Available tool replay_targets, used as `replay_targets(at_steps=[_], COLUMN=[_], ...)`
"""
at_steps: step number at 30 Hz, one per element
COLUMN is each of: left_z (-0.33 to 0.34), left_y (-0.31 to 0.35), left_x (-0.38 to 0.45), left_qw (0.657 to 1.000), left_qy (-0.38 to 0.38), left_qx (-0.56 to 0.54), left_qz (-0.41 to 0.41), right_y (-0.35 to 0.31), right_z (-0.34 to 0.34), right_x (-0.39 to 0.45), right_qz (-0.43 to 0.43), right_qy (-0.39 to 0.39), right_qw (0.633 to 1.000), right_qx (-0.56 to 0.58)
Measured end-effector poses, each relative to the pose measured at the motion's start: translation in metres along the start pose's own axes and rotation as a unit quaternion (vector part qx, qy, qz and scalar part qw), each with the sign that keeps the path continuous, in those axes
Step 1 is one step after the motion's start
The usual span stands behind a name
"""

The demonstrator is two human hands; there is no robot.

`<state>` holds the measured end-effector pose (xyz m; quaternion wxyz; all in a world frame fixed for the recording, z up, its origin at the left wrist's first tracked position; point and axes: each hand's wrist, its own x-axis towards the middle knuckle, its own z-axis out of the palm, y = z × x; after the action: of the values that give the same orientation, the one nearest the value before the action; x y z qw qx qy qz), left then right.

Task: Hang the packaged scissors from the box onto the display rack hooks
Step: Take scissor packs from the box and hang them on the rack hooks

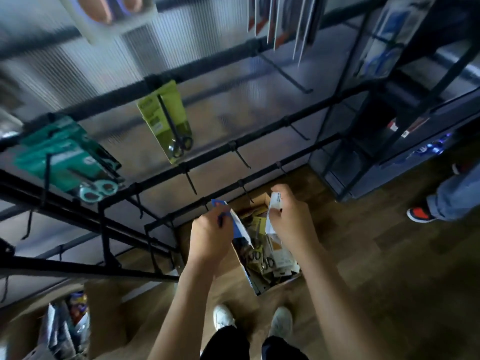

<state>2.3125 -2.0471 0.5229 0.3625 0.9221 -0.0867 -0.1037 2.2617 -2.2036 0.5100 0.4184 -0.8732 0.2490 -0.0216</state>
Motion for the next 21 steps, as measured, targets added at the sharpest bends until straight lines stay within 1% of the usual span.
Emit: replay_targets(at_steps=[3,5,7,8,9,11,13,15,17,19,21], left_z=[-0.030,-0.049,-0.068,-0.076,-0.083,-0.095,-0.104,-0.114,-0.123,-0.127,-0.125], left_y=[0.012,0.018,0.023,0.024,0.023,0.020,0.015,0.014,0.014,0.013,0.011], left_x=[-0.007,-0.010,-0.012,-0.012,-0.012,-0.010,-0.003,0.002,0.008,0.014,0.022], left_qw=[0.999,0.998,0.992,0.990,0.994,0.996,0.988,0.981,0.978,0.974,0.965], left_qy=[0.022,0.017,0.004,0.005,0.018,0.078,0.152,0.195,0.208,0.219,0.246], left_qx=[-0.030,-0.065,-0.127,-0.137,-0.111,-0.025,0.012,0.014,-0.024,-0.031,-0.004], left_qz=[-0.002,-0.011,-0.023,-0.019,-0.003,0.028,0.031,0.013,0.009,0.037,0.089], right_y=[-0.027,-0.040,-0.055,-0.061,-0.067,-0.077,-0.086,-0.092,-0.100,-0.106,-0.108], right_z=[-0.011,-0.014,-0.016,-0.016,-0.016,-0.013,-0.011,-0.009,-0.010,-0.011,-0.013], right_x=[0.002,0.002,0.003,0.004,0.006,0.009,0.012,0.012,0.012,0.012,0.012], right_qz=[0.003,-0.003,-0.008,-0.007,-0.002,0.007,-0.014,-0.078,-0.127,-0.150,-0.182], right_qy=[0.007,0.007,-0.001,-0.007,-0.018,-0.033,-0.026,0.003,0.035,0.063,0.091], right_qw=[0.999,0.999,0.999,0.999,0.998,0.995,0.998,0.997,0.991,0.987,0.979], right_qx=[0.034,0.046,0.038,0.042,0.060,0.092,0.056,0.011,-0.001,-0.006,-0.019])
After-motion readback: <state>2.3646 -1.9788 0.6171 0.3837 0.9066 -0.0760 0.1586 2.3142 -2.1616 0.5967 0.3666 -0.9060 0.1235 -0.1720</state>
